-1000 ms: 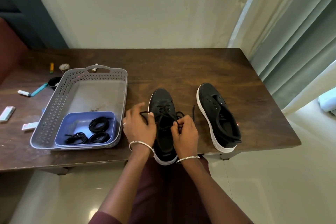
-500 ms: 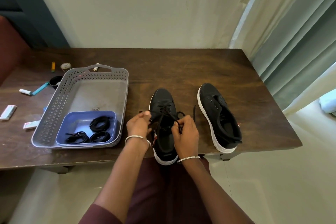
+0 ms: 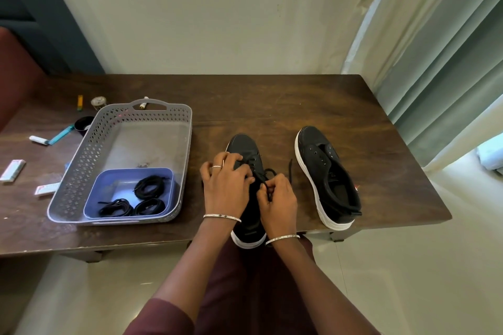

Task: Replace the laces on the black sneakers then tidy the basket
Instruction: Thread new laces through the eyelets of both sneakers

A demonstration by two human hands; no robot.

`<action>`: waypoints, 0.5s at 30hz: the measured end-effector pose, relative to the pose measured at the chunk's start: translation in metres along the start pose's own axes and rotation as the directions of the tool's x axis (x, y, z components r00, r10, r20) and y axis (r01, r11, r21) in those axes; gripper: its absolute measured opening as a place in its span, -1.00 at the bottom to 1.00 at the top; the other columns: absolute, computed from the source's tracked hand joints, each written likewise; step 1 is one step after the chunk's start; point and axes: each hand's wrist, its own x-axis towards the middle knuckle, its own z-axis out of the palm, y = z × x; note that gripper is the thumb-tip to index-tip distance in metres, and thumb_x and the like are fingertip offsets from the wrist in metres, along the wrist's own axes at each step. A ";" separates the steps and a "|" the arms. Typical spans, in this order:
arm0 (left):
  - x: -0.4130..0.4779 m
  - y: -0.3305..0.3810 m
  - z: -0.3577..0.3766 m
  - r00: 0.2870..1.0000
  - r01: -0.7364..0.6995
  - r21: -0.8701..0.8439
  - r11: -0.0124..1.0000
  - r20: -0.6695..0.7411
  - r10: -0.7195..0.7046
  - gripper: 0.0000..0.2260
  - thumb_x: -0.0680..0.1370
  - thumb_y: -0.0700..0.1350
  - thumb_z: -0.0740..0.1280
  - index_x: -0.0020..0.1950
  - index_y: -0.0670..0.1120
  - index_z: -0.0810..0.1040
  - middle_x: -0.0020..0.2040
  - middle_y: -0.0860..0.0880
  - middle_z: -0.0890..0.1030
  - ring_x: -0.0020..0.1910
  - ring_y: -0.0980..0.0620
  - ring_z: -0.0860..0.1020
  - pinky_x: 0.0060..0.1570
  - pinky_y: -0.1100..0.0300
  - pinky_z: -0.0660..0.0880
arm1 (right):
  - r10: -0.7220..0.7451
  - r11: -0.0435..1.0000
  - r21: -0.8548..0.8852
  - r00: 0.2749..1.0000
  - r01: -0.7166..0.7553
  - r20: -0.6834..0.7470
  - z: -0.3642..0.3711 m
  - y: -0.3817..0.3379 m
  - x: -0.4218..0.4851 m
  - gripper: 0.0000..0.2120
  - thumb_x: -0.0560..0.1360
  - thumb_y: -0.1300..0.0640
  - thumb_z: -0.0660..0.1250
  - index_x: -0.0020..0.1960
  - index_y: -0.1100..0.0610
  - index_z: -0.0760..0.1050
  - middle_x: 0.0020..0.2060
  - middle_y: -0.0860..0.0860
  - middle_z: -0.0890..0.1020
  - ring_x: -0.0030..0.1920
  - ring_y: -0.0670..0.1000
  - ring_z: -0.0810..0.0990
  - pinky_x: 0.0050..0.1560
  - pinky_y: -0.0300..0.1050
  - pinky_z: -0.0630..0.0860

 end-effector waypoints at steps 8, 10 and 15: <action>0.000 -0.032 0.001 0.671 0.657 -0.692 0.301 0.353 -0.652 -0.88 0.47 -0.03 0.45 -0.27 0.03 0.64 -0.25 -0.03 0.67 -0.16 -0.13 0.63 0.08 -0.14 0.57 | -0.032 0.999 0.013 0.999 0.032 -0.033 0.000 0.002 -0.002 -0.85 0.55 0.23 0.33 -0.14 0.14 0.38 -0.24 -0.01 0.46 -0.26 -0.01 0.44 -0.25 -0.18 0.34; 0.000 -0.037 0.000 0.672 0.676 -0.628 0.385 0.312 -0.672 -0.94 0.53 -0.10 0.43 -0.14 0.00 0.66 -0.17 -0.05 0.67 -0.11 -0.10 0.62 0.11 -0.04 0.55 | -0.029 0.999 0.020 0.999 0.030 -0.033 0.001 0.002 -0.002 -0.85 0.55 0.23 0.32 -0.14 0.13 0.37 -0.24 -0.02 0.46 -0.26 -0.01 0.45 -0.25 -0.16 0.35; 0.001 -0.024 -0.004 0.967 0.232 -0.295 0.927 -0.037 -0.253 -0.83 0.53 -0.07 0.39 0.11 0.07 0.63 0.09 0.02 0.60 0.08 -0.05 0.54 0.07 0.00 0.46 | -0.018 1.000 0.016 0.999 0.019 -0.027 0.001 0.001 -0.001 -0.86 0.55 0.23 0.32 -0.14 0.14 0.38 -0.23 -0.01 0.47 -0.25 -0.02 0.44 -0.25 -0.22 0.29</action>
